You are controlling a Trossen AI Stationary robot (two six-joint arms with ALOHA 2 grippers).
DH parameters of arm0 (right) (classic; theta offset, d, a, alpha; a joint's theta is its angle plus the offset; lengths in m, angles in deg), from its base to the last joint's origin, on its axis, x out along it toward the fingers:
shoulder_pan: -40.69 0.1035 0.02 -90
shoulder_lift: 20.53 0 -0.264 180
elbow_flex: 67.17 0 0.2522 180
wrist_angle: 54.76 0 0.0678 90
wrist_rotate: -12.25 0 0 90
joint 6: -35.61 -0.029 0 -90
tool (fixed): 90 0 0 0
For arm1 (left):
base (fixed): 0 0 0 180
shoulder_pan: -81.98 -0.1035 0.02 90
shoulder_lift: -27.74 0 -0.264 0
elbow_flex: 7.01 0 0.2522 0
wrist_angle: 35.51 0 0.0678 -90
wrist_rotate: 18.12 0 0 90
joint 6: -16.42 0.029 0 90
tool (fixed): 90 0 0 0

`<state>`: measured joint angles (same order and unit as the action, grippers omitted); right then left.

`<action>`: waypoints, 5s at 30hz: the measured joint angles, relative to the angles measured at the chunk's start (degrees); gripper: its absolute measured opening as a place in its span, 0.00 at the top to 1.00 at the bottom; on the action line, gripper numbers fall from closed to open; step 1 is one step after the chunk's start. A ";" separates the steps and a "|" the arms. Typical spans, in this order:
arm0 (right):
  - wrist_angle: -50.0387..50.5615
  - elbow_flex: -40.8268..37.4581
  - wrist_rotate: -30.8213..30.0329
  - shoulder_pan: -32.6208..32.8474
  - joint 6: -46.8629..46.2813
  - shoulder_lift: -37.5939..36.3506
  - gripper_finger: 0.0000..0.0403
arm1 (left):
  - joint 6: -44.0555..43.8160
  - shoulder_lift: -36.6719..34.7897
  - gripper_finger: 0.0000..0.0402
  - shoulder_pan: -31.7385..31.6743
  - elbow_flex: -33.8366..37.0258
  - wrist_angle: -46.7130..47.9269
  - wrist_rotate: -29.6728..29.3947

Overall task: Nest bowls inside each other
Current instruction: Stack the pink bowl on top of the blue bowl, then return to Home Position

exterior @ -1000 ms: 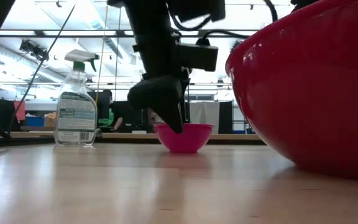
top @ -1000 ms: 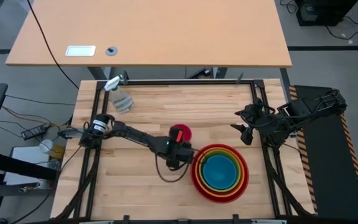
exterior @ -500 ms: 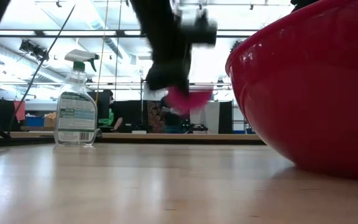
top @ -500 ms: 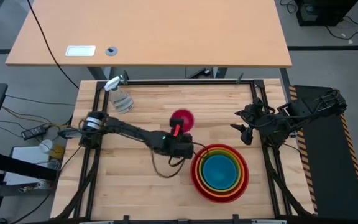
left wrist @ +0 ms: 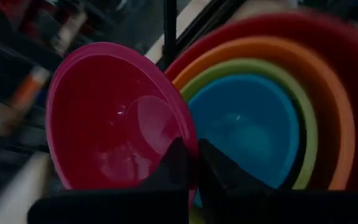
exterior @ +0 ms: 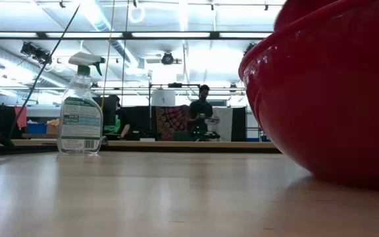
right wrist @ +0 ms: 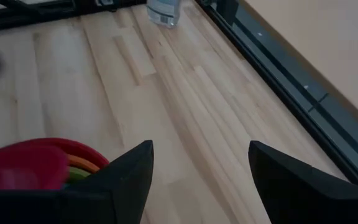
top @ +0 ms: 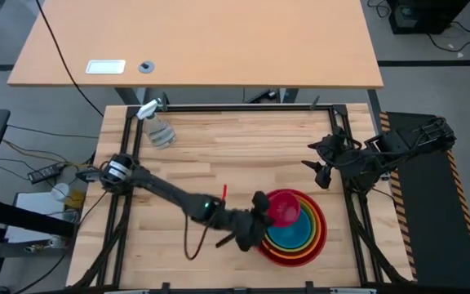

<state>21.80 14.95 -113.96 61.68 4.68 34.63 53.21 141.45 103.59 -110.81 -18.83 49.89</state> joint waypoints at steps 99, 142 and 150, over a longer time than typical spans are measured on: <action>-54.22 -58.67 15.23 8.02 18.01 -55.02 0.46 | -32.04 -29.91 0.64 -7.08 17.17 37.12 -0.76; -74.43 -68.02 12.58 -4.04 24.48 -55.04 0.55 | -33.30 -107.65 0.64 -7.29 89.53 -10.48 8.01; -74.31 -68.02 12.26 -4.02 24.56 -55.04 0.55 | -32.31 -113.45 0.64 -7.31 89.55 -6.00 11.19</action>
<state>-52.51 -53.07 -101.70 57.66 29.24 -20.41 20.89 27.99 96.29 -21.26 -24.83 61.08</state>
